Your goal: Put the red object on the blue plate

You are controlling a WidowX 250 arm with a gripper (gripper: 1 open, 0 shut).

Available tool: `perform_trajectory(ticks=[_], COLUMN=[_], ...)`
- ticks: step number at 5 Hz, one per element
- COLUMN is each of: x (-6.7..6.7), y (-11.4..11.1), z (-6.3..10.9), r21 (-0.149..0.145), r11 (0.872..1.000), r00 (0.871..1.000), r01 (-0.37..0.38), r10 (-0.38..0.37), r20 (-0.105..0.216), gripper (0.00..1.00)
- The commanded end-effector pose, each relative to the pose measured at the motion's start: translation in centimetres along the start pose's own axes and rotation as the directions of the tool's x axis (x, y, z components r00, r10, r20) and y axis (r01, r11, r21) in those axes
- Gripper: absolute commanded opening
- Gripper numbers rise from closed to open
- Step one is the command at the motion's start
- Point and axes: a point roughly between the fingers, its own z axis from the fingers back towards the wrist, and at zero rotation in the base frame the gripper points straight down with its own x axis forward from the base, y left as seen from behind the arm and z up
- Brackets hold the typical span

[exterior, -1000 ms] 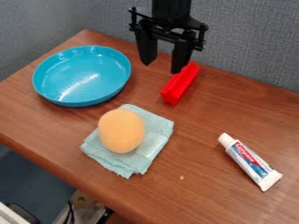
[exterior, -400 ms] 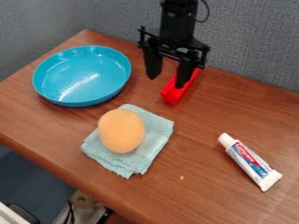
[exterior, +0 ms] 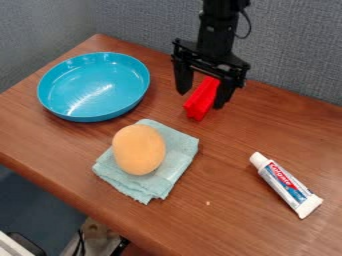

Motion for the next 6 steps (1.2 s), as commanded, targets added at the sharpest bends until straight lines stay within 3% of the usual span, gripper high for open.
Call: perform_trajectory(ticks=[1,3,4,5,6], x=[2.0,3.7,4.1,4.5,4.7], y=[0.6,2.1,2.5,2.5,2.8], z=[0.5,-1.2,-2.0,-1.9,-2.0], r21=[0.024,0.032,0.037,0.035,0.034], r11=[1.0,0.999,0.999,0.999,0.999], r00=[0.999,0.999,0.999,0.999,0.999], r01=[-0.006,-0.027,-0.035,-0.029,-0.033], r10=[0.005,0.026,0.034,0.028,0.031], r20=[0.039,0.029,0.02,0.034,0.034], gripper=[1.0,1.0,0.0,0.0,1.0])
